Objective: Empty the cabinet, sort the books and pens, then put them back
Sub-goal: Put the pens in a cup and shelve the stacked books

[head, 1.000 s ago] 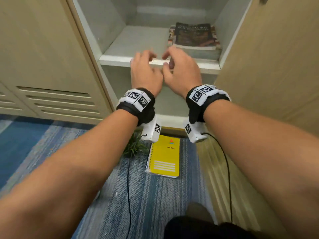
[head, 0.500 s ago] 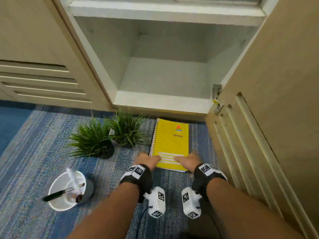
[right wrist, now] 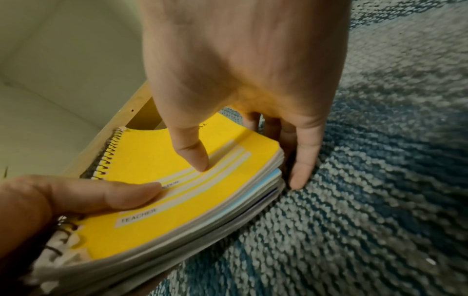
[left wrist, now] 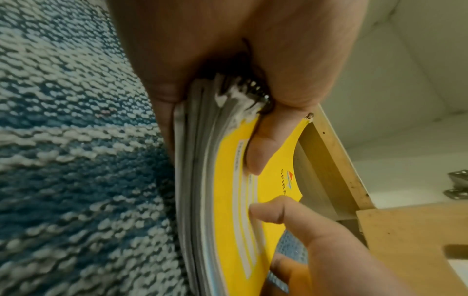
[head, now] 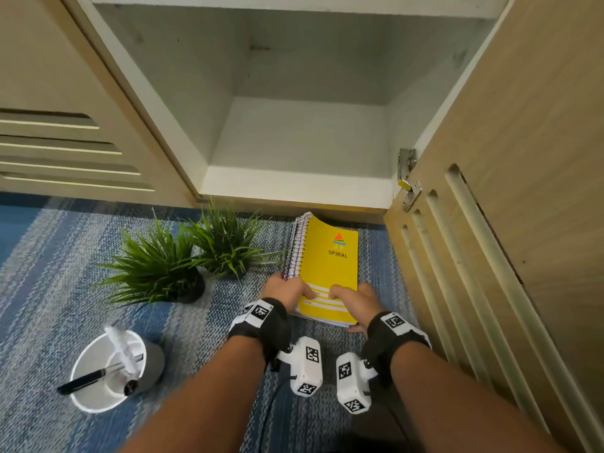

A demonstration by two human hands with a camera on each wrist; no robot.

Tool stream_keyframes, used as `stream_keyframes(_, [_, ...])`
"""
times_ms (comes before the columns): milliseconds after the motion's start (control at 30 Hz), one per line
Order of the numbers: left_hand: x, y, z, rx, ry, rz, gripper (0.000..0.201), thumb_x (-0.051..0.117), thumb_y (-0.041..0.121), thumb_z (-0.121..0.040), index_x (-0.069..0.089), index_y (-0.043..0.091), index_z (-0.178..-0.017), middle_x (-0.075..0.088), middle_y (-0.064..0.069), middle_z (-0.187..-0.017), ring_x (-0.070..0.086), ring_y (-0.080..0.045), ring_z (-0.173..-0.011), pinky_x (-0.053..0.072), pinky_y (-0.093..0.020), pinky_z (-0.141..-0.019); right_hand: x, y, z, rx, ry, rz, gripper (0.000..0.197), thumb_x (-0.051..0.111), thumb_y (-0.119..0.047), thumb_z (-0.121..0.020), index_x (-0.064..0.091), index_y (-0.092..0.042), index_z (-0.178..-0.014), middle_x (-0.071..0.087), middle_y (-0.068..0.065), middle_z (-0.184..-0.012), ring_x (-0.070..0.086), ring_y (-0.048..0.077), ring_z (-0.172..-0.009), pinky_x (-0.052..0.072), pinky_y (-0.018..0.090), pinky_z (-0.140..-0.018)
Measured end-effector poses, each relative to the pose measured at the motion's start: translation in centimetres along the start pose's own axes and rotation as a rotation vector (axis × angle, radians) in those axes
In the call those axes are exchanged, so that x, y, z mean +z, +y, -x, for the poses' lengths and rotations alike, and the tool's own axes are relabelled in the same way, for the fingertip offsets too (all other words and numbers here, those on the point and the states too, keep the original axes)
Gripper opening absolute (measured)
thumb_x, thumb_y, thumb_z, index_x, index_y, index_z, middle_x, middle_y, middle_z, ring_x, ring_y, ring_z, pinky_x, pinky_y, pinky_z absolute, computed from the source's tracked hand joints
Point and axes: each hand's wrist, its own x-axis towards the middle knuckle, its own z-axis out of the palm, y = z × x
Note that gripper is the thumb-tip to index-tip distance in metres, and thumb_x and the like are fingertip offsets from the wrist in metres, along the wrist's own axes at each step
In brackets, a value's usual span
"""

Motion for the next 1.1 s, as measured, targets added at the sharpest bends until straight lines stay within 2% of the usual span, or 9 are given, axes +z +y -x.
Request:
stream_keyframes(133, [0.1,-0.6,2.4,0.102,-0.061,0.093,0.062,0.082,0.004,-0.041,0.064,0.013,-0.100,0.074,-0.001,-0.097,0.067,-0.025,-0.093,0.052,-0.037,-0.093,-0.7,0.1,2.0,0.006,-0.108,-0.095,0.075,0.070,-0.040,-0.058,0.056,-0.012,-0.126,0.064,0.019,-0.126,0.063,0.038,-0.107,0.055,0.046,-0.081])
stream_keyframes(267, [-1.7,-0.5,7.2,0.196,-0.143,0.178,0.055,0.076,-0.019,-0.062,0.057,0.019,-0.097,0.068,0.014,-0.081,0.066,-0.013,-0.079,0.051,-0.022,-0.068,-1.6,-0.9,5.8,0.020,-0.269,-0.371,0.066,0.064,-0.009,-0.068,0.060,-0.005,-0.134,0.067,0.026,-0.125,0.060,0.051,-0.117,0.043,0.066,-0.103])
stream_keyframes(400, [-4.6,-0.4,11.7,0.241,-0.149,0.214,0.097,0.080,-0.015,-0.063,0.036,0.011,-0.145,0.058,0.006,-0.113,0.058,-0.018,-0.104,0.048,-0.031,-0.096,-3.1,-1.9,9.8,-0.069,-0.467,-0.420,0.046,0.052,0.006,-0.084,0.064,-0.003,-0.128,0.068,0.023,-0.124,0.062,0.046,-0.118,0.044,0.059,-0.106])
stream_keyframes(500, [-6.5,1.4,13.8,0.236,-0.158,0.261,0.123,0.086,-0.006,-0.051,0.019,0.009,-0.153,0.049,-0.001,-0.133,0.052,-0.025,-0.119,0.043,-0.040,-0.104,-3.2,-3.3,12.8,-0.172,-0.476,-0.362,0.043,0.059,0.001,-0.087,0.064,-0.004,-0.130,0.070,0.020,-0.124,0.066,0.040,-0.114,0.049,0.054,-0.102])
stream_keyframes(600, [-7.3,4.4,14.1,0.253,-0.150,0.278,0.133,0.095,0.015,-0.035,0.028,0.002,-0.149,0.050,-0.010,-0.143,0.056,-0.033,-0.122,0.045,-0.049,-0.103,-3.2,-6.4,15.3,-0.299,-0.404,-0.351,0.034,0.060,-0.006,-0.093,0.067,-0.006,-0.126,0.072,0.018,-0.120,0.071,0.035,-0.105,0.055,0.048,-0.094])
stream_keyframes(733, [-8.3,9.7,15.8,0.215,-0.286,0.275,0.050,0.080,0.015,-0.070,0.066,0.006,-0.118,0.072,-0.013,-0.114,0.069,-0.032,-0.103,0.058,-0.048,-0.084,-4.2,-12.6,15.6,-0.448,-0.246,-0.275,0.045,0.077,-0.023,-0.083,0.068,-0.007,-0.125,0.072,0.017,-0.121,0.065,0.040,-0.117,0.045,0.056,-0.108])
stream_keyframes(833, [-8.4,13.4,14.9,0.244,-0.309,0.244,0.042,0.072,0.005,-0.078,0.064,0.006,-0.120,0.066,-0.016,-0.122,0.069,-0.032,-0.099,0.060,-0.039,-0.065,-5.3,-16.9,10.5,-0.475,-0.163,-0.163,0.099,0.096,-0.050,-0.040,0.066,-0.009,-0.125,0.064,0.015,-0.134,0.059,0.039,-0.123,0.041,0.056,-0.111])
stream_keyframes(967, [-6.5,17.7,10.8,0.217,-0.252,0.256,0.060,0.077,0.001,-0.064,0.059,0.004,-0.122,0.050,-0.018,-0.136,0.062,-0.039,-0.107,0.059,-0.038,-0.059,-5.7,-21.9,14.0,-0.447,-0.056,0.056,0.056,0.065,-0.021,-0.093,0.050,0.005,-0.140,0.053,0.023,-0.141,0.051,0.040,-0.131,0.044,0.044,-0.109])
stream_keyframes(1100, [-4.4,21.0,6.8,0.254,-0.202,0.218,0.043,0.068,-0.005,-0.079,0.057,0.003,-0.120,0.058,-0.018,-0.127,0.068,-0.042,-0.093,0.061,-0.046,-0.058,-6.4,-25.9,9.0,-0.465,0.127,0.267,0.043,0.042,-0.017,-0.106,0.047,0.006,-0.142,0.048,0.022,-0.148,0.046,0.035,-0.136,0.043,0.029,-0.097])
